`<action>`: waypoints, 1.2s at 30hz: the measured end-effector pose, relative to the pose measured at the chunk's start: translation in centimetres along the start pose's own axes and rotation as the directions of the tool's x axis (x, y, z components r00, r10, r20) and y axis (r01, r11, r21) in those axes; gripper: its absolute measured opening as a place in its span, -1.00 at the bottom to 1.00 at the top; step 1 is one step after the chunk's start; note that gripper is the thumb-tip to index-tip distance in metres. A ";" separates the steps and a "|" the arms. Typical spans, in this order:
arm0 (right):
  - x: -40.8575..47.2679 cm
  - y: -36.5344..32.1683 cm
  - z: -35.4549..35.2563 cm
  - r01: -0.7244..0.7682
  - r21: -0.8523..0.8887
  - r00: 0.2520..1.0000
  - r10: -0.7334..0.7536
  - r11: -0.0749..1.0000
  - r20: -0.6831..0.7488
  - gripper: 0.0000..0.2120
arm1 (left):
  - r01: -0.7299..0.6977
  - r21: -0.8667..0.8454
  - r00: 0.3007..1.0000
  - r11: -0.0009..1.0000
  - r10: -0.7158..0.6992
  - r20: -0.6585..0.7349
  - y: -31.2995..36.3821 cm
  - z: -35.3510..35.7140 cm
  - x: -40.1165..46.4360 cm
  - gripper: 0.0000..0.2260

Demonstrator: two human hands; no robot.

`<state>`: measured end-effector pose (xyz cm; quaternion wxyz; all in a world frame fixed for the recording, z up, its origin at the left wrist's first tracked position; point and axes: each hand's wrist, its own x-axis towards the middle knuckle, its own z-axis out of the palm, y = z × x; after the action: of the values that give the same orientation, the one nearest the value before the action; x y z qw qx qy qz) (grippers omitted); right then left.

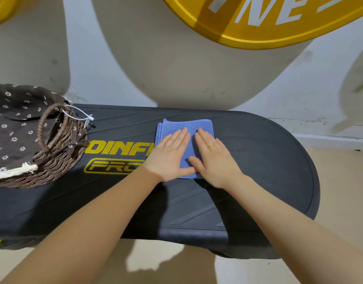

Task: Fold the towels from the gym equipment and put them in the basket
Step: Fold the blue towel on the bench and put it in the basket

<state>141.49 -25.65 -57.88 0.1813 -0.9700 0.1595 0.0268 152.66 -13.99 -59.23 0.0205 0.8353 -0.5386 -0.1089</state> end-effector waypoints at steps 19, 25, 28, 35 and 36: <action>3.3 1.7 -1.1 -0.325 -0.010 0.937 0.321 0.945 -0.137 -0.35 | 0.043 -0.063 0.999 0.997 -0.041 0.031 -0.1 0.0 0.0 0.04; 0.2 1.3 -1.2 -0.424 0.341 0.891 0.455 0.839 -0.011 -0.58 | 0.059 -0.094 0.998 0.994 -0.058 0.015 0.0 -0.2 -0.2 0.05; 0.2 0.4 -1.0 -0.474 0.442 0.865 0.495 0.761 0.076 -0.59 | 0.027 -0.163 1.000 0.986 -0.026 0.006 0.1 -0.6 -0.5 -0.13; 0.6 -0.7 -1.0 -0.539 0.568 0.818 0.548 0.622 0.176 -0.61 | 0.047 -0.025 0.989 0.999 -0.050 -0.139 0.0 -0.5 -1.2 -0.52; 0.6 -0.8 -1.2 -0.534 0.637 0.814 0.541 0.557 0.209 -0.66 | 0.044 -0.015 0.991 0.999 -0.045 -0.123 -0.1 -0.5 -1.0 -0.52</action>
<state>142.29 -25.59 -56.55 0.4991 -0.7423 0.4468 0.0165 152.47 -13.05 -58.58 0.0563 0.8521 -0.5168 -0.0609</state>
